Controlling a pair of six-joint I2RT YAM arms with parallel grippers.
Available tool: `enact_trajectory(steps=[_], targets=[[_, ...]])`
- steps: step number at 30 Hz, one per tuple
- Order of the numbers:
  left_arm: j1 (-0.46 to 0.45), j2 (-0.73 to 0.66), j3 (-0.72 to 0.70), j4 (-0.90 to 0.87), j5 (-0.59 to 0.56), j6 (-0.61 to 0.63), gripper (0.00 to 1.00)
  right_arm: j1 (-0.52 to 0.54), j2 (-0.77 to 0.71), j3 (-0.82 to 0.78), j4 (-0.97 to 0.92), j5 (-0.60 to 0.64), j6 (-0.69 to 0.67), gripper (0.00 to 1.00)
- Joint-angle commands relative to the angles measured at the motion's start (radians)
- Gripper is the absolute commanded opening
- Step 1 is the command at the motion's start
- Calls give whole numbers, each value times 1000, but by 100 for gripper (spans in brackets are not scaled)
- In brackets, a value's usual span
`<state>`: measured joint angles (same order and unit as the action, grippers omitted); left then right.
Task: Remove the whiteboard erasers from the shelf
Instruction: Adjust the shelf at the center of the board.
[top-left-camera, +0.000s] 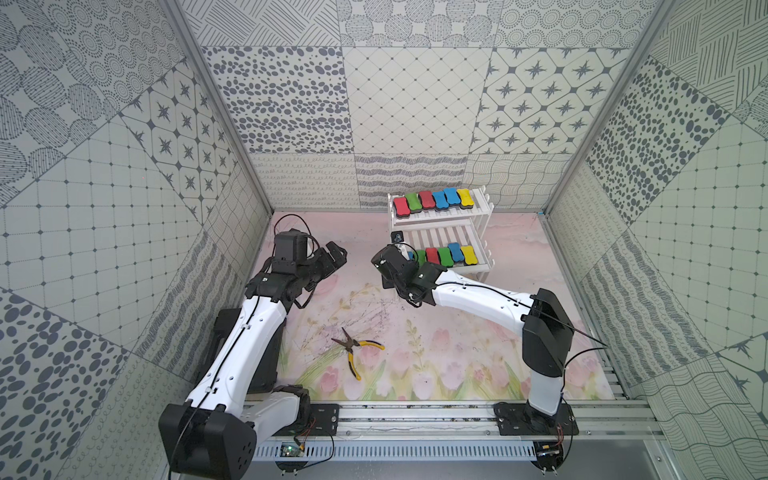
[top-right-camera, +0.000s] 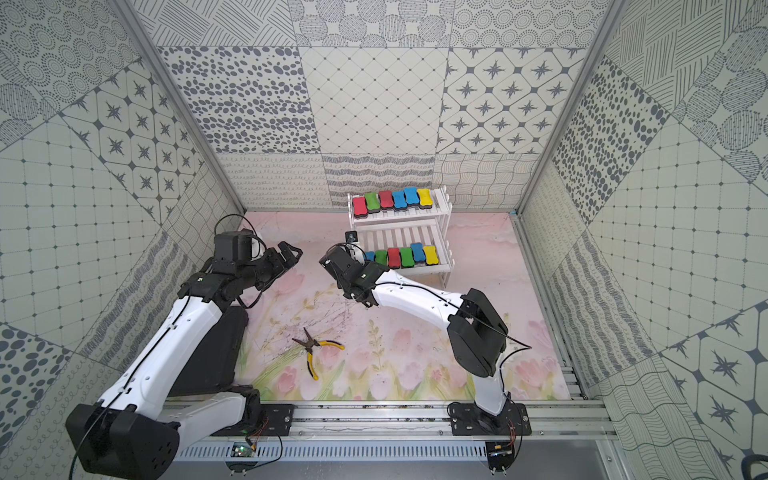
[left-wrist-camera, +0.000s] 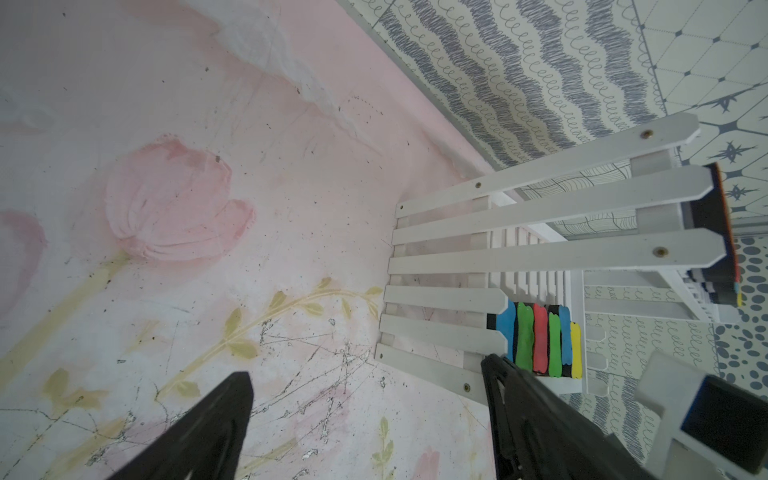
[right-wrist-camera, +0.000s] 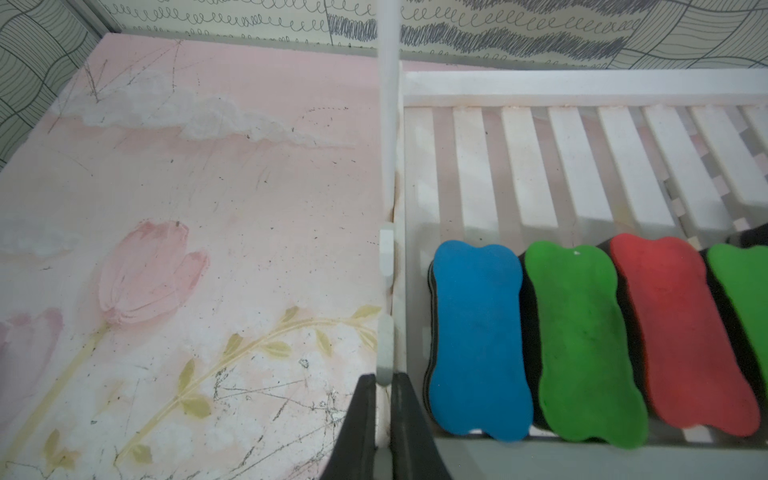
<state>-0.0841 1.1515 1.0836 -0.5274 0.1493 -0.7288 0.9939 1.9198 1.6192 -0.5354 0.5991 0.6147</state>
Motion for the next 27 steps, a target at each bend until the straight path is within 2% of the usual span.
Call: enact_trajectory(steps=[1, 11, 15, 17, 21, 27], targets=[[7, -10, 13, -31, -36, 25, 99, 27, 27, 79, 89, 26, 59, 0], [8, -8, 14, -38, -34, 33, 99, 59, 112, 199, 120, 21, 109, 0], [11, -6, 14, -39, -29, 36, 99, 63, 111, 195, 167, -14, 81, 27], [13, -6, 16, -40, -28, 37, 99, 64, 97, 184, 196, -29, 60, 35], [14, -6, 16, -40, -25, 38, 99, 70, 30, 125, 248, -68, 24, 44], [14, -9, 18, -38, -1, 41, 99, 67, -172, -58, 289, -139, -59, 54]])
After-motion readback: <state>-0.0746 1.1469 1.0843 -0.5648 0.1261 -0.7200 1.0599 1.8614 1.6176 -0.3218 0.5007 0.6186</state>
